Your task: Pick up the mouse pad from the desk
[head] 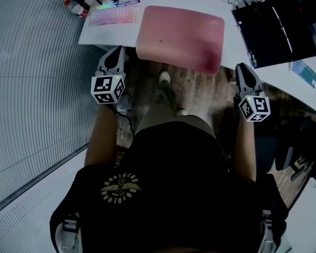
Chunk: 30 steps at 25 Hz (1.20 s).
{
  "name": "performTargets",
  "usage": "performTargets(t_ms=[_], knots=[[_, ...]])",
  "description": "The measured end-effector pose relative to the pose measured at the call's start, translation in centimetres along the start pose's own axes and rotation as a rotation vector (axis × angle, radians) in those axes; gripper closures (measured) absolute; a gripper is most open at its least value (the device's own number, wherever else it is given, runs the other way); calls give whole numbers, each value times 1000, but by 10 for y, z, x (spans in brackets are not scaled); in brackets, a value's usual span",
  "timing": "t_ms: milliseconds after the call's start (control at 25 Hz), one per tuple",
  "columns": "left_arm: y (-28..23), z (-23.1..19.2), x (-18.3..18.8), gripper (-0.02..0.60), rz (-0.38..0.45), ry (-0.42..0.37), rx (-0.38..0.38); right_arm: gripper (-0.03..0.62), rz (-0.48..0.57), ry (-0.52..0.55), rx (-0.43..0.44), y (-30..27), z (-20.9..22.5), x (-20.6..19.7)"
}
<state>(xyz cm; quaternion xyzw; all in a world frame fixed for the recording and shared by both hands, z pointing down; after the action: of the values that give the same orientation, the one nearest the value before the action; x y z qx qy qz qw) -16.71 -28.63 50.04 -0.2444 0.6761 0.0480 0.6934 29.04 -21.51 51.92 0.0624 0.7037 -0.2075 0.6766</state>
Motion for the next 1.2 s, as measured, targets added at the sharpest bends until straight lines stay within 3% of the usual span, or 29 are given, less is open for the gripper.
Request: performTargets(t_ms=[520, 680, 1200], knots=[[-53, -29, -103, 569, -190, 130, -13, 507, -202, -50, 56, -38, 1, -85], [-68, -36, -138, 484, -262, 189, -67, 485, -260, -75, 87, -50, 2, -115], [-127, -41, -221, 289, -459, 214, -218, 357, -515, -192, 185, -86, 3, -213]])
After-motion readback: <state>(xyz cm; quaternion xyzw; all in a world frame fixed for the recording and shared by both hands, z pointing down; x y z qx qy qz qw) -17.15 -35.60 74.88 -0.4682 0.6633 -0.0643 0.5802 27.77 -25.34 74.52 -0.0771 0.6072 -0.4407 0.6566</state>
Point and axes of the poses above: the fingertips, and each gripper's own axes: y backward along the fingers, z to its right, x out of its top, the point moved 6 cm from there along y, backward along the fingers, and after that the axes turned 5 degrees about y, right-handed, at the moved point
